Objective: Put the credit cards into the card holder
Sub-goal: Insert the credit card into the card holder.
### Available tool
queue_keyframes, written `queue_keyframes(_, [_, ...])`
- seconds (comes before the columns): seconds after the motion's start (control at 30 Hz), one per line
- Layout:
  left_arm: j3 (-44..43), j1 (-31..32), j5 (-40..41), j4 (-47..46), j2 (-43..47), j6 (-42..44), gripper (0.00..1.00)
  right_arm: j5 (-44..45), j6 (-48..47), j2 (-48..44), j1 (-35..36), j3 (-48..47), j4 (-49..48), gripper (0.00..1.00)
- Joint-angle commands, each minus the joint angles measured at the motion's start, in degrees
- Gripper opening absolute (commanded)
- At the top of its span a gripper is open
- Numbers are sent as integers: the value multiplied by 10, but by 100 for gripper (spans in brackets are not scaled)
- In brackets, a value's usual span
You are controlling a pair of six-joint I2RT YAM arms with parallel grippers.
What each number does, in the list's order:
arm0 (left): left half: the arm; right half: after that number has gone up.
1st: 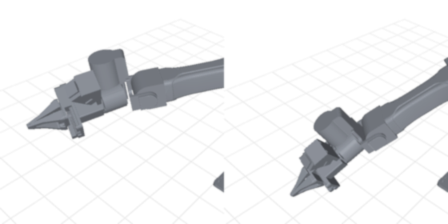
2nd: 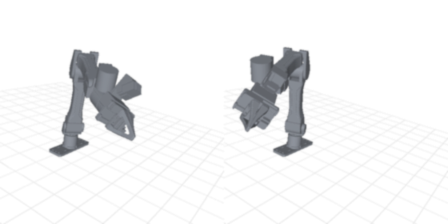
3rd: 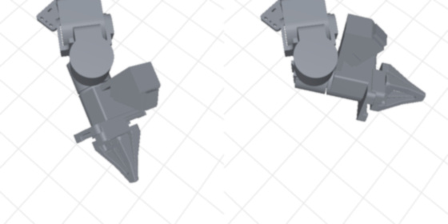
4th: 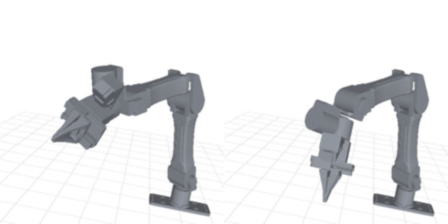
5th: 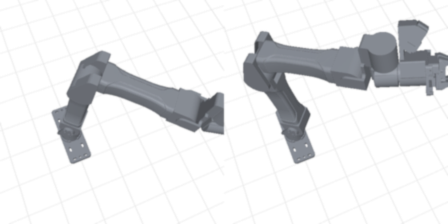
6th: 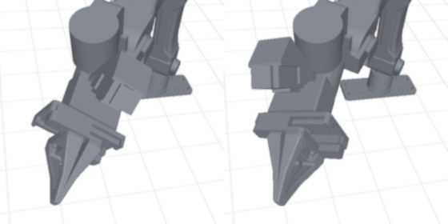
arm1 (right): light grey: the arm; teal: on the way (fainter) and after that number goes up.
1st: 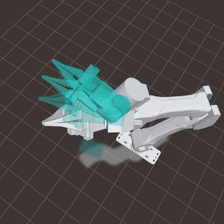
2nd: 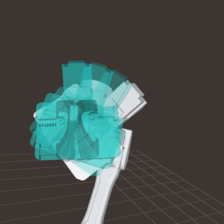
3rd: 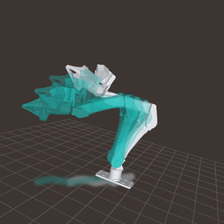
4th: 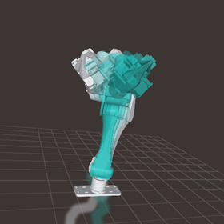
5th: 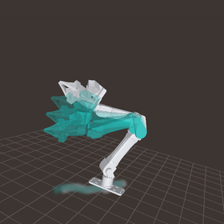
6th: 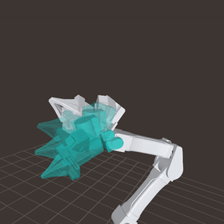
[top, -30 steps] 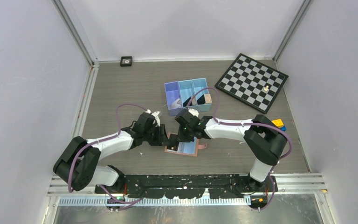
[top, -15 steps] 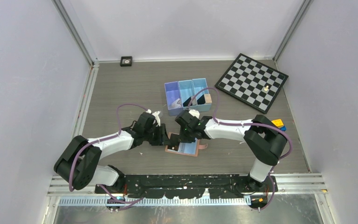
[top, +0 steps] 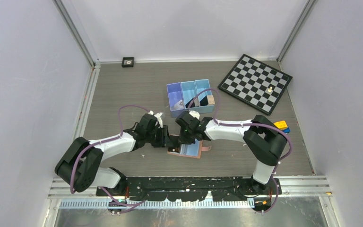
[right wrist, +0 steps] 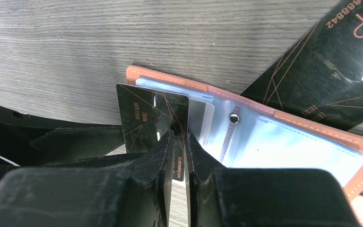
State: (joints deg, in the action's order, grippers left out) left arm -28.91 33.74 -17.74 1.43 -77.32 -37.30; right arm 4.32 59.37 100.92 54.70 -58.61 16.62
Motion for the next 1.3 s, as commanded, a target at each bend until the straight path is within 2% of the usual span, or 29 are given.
queue_keyframes(0.0, [10,1,-3,-12,-12,-2,37,-2,10,15,8,-17,-24,19])
queue_keyframes(0.1, [10,1,-2,-12,-11,-2,33,-3,10,19,9,-20,-25,19])
queue_keyframes(0.33, [15,1,25,8,3,-3,13,10,9,10,10,-18,-16,19])
queue_keyframes(0.73, [30,-3,50,47,69,2,10,88,-19,-99,9,6,69,23])
queue_keyframes(0.93, [34,-7,45,57,97,3,0,131,-9,-189,8,53,136,31])
queue_keyframes(1.13, [25,-8,16,63,143,-17,0,173,18,-292,5,108,215,45])
queue_keyframes(1.27, [11,-8,-5,68,154,-24,0,168,38,-321,5,137,228,47])
